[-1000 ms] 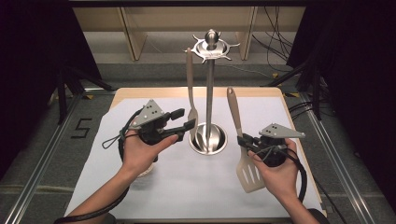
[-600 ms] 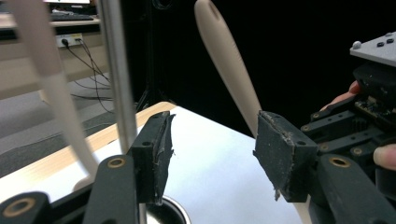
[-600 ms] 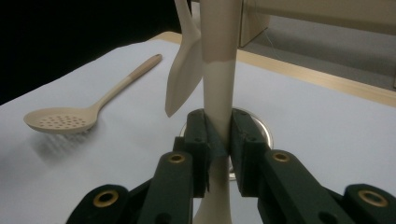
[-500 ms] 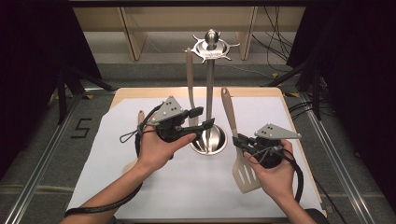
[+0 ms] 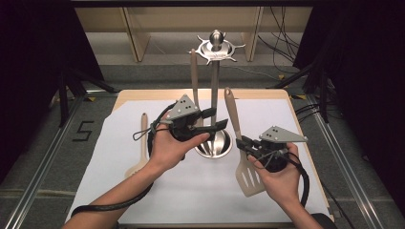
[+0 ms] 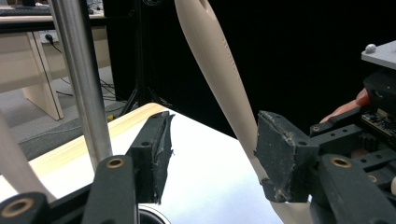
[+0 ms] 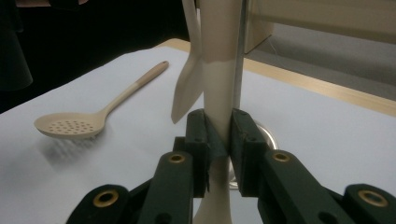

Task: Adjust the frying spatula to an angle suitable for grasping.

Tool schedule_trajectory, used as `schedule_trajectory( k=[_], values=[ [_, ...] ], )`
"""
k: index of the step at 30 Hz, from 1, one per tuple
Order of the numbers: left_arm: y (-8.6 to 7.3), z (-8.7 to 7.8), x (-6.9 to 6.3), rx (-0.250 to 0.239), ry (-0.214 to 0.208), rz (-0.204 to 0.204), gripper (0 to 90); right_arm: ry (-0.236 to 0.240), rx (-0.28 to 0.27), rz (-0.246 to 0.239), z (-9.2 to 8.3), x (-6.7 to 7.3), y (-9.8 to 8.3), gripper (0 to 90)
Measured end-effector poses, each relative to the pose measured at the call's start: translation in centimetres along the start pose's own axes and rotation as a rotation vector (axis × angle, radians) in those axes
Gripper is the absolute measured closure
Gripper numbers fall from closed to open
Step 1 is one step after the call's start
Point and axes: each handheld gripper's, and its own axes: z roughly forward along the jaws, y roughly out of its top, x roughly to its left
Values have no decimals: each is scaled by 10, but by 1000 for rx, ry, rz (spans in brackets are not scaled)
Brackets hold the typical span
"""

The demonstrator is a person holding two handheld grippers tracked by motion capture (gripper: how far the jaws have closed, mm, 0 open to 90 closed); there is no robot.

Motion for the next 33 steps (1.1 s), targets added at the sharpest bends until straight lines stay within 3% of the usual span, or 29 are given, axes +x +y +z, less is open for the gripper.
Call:
schedule_trajectory(
  k=[5,6,10,11,12,15,16,19,21,24,28,30,32,33],
  values=[
    [-1,7,-1,12,-15,-12,451,2,-2,-16,2,2,1,793],
    [-2,8,-2,14,-12,-24,453,8,3,-1,3,5,0,793],
    [-3,12,-5,24,-37,-16,474,25,-20,-44,6,4,2,793],
    [-3,12,-5,25,-41,-20,487,13,-15,-23,5,7,2,793],
    [-3,13,-5,26,-46,-22,498,13,-25,-44,5,6,3,793],
    [-4,14,-5,26,-54,-41,511,26,-19,-19,5,10,4,793],
    [-5,14,-5,25,-55,-44,517,26,-20,-40,6,9,5,793],
    [-5,13,-5,13,-62,-43,538,35,-16,-15,6,14,5,793],
    [-5,13,-6,12,-66,-35,557,39,-32,-50,8,13,6,793],
    [-4,10,-7,6,-65,-28,582,31,-33,-31,10,17,6,792],
    [-3,6,-7,-12,-63,-13,661,44,-30,-65,12,17,7,792],
    [-3,4,-6,-25,-75,-12,691,48,-19,-37,12,20,8,792],
    [-4,2,-6,-37,-82,-13,706,61,-33,-68,15,20,9,792],
    [-4,1,-6,-44,-85,-15,712,51,-17,-45,13,22,10,792]
  ],
)
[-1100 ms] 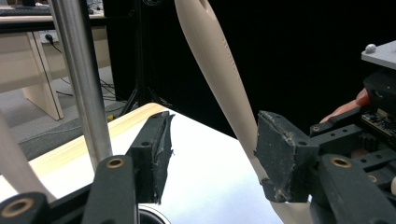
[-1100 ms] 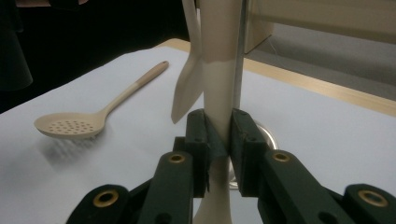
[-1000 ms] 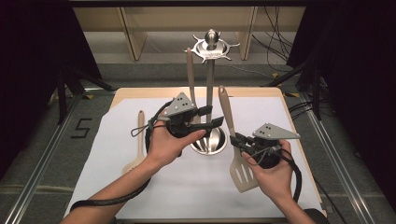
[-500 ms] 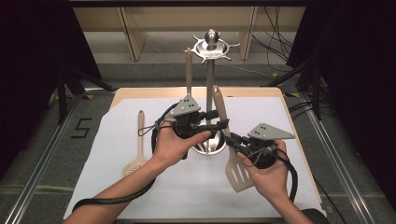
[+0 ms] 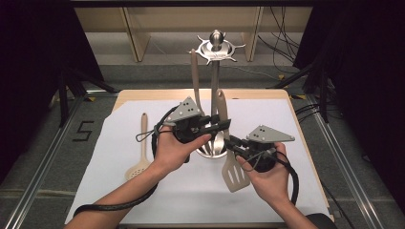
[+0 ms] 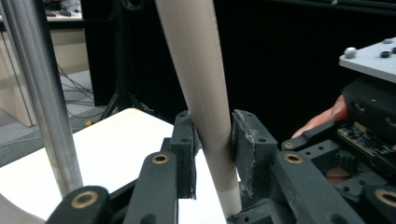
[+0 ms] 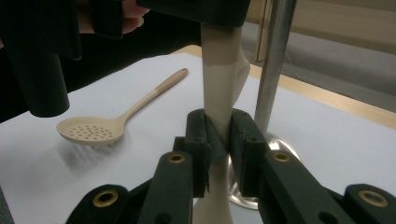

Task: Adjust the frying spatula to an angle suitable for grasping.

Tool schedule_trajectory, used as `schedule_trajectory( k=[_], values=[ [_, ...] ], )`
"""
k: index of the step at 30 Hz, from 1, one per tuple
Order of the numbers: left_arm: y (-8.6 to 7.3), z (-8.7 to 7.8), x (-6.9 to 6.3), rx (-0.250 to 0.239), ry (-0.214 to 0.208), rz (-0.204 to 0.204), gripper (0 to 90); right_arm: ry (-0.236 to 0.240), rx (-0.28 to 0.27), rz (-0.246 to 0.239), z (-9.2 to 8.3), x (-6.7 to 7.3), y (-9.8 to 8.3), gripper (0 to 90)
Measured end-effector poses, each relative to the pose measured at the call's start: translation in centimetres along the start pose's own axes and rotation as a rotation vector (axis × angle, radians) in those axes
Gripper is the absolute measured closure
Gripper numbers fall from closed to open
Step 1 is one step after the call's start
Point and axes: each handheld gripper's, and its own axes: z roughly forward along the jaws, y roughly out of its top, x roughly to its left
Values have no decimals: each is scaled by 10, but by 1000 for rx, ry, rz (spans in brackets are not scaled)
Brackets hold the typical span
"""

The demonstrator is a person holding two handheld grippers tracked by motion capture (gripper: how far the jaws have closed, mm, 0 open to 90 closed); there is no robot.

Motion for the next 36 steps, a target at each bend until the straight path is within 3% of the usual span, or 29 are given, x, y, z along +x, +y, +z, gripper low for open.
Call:
schedule_trajectory(
  k=[1,3,6,7,8,9,10,12,19,24,26,31,32,36],
  values=[
    [0,-1,0,-4,-3,-4,717,1,3,5,0,1,1,792],
    [1,-4,1,-14,-11,-15,726,9,-10,-35,2,1,3,791],
    [3,-8,3,-22,-29,-11,738,4,-10,-21,3,5,6,790],
    [3,-9,4,-24,-37,-15,742,9,-17,-44,4,4,7,789],
    [4,-10,4,-25,-47,-10,748,15,-22,-64,6,4,8,788],
    [4,-11,5,-22,-51,1,750,25,-16,-41,6,6,8,787],
    [4,-12,5,-14,-55,4,750,18,-18,-60,7,6,9,785],
    [5,-13,7,-11,-68,15,752,41,-15,-40,10,7,9,779],
    [7,-19,18,3,-75,37,754,74,-26,-87,12,7,10,685],
    [11,-23,29,23,-114,63,753,50,-35,-87,4,0,7,664],
    [13,-25,35,24,-127,69,753,43,-26,-48,0,-2,3,660],
    [15,-29,40,33,-157,88,753,25,-22,-39,-5,-17,-5,645],
    [16,-29,40,34,-159,89,753,35,-32,-7,-4,-16,-6,643],
    [18,-30,40,18,-174,83,753,123,-36,-59,0,-12,3,639]
  ],
)
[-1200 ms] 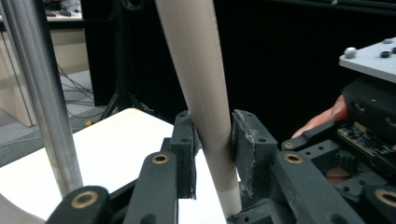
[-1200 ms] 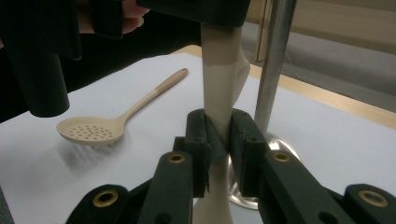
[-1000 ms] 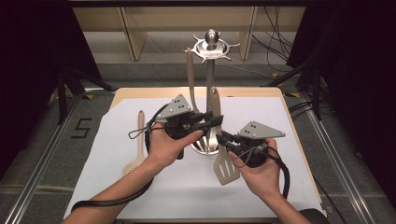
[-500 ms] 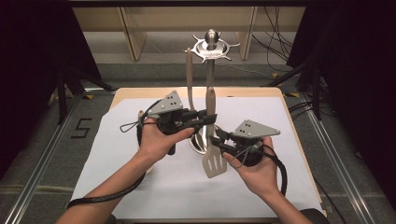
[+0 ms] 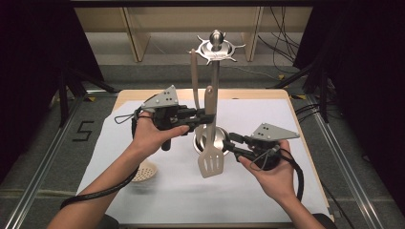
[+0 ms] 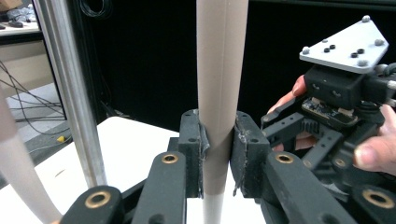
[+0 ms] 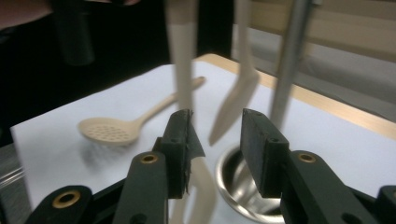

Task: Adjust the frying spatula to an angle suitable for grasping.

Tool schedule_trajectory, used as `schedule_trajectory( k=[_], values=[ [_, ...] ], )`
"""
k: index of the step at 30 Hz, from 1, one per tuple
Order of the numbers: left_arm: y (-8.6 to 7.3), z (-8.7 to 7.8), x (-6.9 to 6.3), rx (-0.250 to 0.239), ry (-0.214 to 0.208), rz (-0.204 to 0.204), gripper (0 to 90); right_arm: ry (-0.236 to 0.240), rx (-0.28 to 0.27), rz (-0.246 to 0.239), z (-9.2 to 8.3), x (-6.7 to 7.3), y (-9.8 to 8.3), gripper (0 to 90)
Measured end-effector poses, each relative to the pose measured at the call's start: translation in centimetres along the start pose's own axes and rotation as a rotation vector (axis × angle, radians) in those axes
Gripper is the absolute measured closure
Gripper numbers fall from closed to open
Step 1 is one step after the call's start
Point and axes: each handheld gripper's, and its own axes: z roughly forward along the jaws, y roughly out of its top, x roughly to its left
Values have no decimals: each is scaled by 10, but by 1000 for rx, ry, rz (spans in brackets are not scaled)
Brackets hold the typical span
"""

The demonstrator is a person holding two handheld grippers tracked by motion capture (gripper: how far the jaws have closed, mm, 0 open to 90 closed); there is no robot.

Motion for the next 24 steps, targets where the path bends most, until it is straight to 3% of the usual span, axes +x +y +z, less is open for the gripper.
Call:
schedule_trajectory(
  k=[1,2,3,6,8,9,11,12,13,15,20,24],
  values=[
    [1,0,0,-1,-3,4,753,13,0,-33,3,1,2,637],
    [2,-1,0,-2,-8,3,753,47,9,-22,6,4,4,636],
    [2,-1,0,-3,-11,4,753,70,7,-47,10,4,7,635],
    [3,-2,0,2,-22,7,753,91,0,-71,17,5,12,629],
    [3,-2,0,6,-32,8,753,106,12,-50,20,7,15,630],
    [3,-2,0,7,-42,7,753,100,-7,-69,23,5,16,632],
    [3,-2,-1,3,-55,-6,753,123,1,-64,25,3,19,636],
    [3,-1,-1,2,-63,-10,753,121,13,-45,25,4,20,638],
    [3,-1,-1,-1,-72,-16,753,104,-13,-79,26,2,21,642],
    [2,-1,-1,-4,-84,-22,753,130,8,-62,27,3,23,649],
    [2,1,-1,-8,-89,-27,753,148,-11,-56,29,2,26,749],
    [3,1,0,-19,-90,-38,752,119,-20,-44,26,2,29,786]
  ],
)
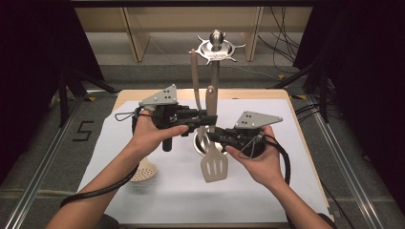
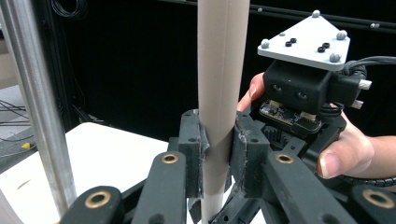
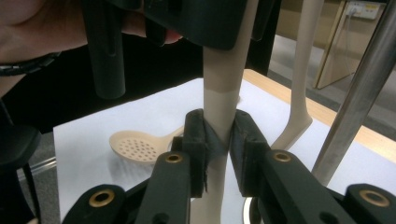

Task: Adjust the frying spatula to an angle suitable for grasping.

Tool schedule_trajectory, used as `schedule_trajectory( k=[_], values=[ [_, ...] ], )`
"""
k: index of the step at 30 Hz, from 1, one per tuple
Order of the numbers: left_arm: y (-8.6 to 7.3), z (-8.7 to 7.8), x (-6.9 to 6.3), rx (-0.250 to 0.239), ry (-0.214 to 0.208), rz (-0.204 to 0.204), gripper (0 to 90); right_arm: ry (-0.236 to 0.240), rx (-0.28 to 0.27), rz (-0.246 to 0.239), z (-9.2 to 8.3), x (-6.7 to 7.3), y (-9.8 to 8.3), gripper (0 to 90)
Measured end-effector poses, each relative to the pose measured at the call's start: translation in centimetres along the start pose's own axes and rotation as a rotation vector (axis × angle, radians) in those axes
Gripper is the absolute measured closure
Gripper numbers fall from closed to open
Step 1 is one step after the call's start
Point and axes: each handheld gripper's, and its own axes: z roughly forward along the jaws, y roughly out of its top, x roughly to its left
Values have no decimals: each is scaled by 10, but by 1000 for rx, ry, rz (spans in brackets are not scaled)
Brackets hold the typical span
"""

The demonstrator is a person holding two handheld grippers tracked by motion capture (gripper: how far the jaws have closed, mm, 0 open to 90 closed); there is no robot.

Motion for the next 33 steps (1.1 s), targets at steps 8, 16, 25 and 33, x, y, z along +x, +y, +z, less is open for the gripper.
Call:
schedule_trajectory(
  k=[8,16,25,33],
  values=[
    [-4,7,-6,-43,114,32,583,-116,10,85,-3,7,7,790],
    [-9,7,-8,-47,118,29,622,-143,2,94,-2,11,11,790],
    [-12,9,-8,-45,101,33,712,-141,-4,100,1,13,12,790],
    [-7,8,-7,-33,78,43,755,-138,-14,116,0,14,12,773]
  ],
)
